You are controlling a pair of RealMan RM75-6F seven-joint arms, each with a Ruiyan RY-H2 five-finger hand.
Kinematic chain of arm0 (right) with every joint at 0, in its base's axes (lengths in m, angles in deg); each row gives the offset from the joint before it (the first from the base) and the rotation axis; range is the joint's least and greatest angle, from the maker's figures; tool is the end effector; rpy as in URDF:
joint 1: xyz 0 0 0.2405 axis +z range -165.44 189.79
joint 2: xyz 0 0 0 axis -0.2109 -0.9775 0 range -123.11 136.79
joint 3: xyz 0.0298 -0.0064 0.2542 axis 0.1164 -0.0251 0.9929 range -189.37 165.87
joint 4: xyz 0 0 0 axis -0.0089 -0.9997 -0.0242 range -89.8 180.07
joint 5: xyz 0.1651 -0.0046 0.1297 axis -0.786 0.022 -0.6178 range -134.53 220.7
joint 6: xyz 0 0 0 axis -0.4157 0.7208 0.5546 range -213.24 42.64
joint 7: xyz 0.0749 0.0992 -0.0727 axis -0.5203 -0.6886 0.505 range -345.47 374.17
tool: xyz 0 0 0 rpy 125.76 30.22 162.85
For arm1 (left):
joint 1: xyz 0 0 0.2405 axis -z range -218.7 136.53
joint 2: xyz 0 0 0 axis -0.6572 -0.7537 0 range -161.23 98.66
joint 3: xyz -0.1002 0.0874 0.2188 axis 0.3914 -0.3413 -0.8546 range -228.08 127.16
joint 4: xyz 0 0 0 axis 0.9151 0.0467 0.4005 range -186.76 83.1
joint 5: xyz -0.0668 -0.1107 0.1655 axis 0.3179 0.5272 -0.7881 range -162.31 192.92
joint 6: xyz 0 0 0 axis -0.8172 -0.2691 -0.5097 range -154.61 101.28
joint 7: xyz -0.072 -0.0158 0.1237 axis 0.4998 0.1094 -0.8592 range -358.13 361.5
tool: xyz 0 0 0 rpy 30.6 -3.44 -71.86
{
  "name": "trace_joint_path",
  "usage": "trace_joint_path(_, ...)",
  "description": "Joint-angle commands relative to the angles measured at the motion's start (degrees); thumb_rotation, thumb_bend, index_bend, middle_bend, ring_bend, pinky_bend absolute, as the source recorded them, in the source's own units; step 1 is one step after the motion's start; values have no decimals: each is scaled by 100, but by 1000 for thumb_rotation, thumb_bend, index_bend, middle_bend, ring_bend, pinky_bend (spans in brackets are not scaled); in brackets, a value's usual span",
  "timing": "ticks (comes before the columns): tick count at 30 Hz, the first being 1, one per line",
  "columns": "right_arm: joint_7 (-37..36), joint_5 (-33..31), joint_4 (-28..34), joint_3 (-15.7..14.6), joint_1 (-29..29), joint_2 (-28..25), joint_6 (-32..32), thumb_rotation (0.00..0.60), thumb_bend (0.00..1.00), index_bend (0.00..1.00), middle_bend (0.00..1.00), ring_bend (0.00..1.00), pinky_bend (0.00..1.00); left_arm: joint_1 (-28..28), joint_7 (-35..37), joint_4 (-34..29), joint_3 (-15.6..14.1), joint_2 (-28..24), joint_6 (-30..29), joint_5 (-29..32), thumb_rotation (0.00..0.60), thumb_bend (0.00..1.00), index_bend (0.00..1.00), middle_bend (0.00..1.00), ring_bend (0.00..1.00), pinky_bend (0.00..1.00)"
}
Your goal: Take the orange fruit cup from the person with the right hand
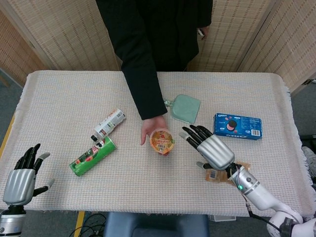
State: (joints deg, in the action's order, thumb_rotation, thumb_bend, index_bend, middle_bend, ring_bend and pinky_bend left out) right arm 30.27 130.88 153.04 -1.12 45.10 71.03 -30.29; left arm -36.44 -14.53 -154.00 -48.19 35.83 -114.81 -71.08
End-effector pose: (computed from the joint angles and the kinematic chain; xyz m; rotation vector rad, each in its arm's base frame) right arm -0.1304 -0.2839 0.0867 2.0693 -0.6544 1.0309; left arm -0.2692 0.1743 0.1363 -1.3956 -0.8316 -0.8856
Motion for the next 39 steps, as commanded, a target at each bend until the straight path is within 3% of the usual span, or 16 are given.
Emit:
trace_joint_path(1, 408, -568, -60, 328, 579, 454, -550, 600, 150, 0, 0, 0, 41, -33, 32, 29, -16, -3, -22, 17, 600, 223, 243, 42, 47, 207)
trace_joint_path(7, 558, -1138, -324, 538, 1128, 902, -880, 600, 151, 0, 0, 0, 41, -88, 103, 72, -25, -36, -61, 40, 600, 224, 243, 42, 47, 207)
trace_joint_path(14, 847, -1547, -434, 542, 1447, 1213, -845, 600, 183, 0, 0, 0, 44, -110, 173, 125, -31, -45, -50, 48, 600, 223, 243, 42, 47, 207)
trace_joint_path(21, 1120, -1793, -467, 484, 1617, 1383, -649, 600, 271, 0, 38, 0, 246, -117, 240, 194, -25, -21, -41, 45, 600, 223, 243, 42, 47, 207)
trace_joint_path(31, 1443, -2242, -577, 432, 1976, 1635, -651, 600, 280, 2, 85, 37, 324, -137, 385, 316, -21, 4, -40, 44, 600, 224, 243, 42, 47, 207)
trace_joint_path(33, 1521, -2308, -594, 412, 2032, 1650, -626, 600, 312, 39, 125, 88, 363, -148, 424, 349, -20, 8, -38, 64, 600, 223, 243, 42, 47, 208)
trace_joint_path(39, 1675, -2485, -670, 370, 2148, 1684, -527, 600, 505, 292, 274, 266, 556, -153, 495, 414, -22, 29, -24, 64, 600, 223, 243, 42, 47, 207)
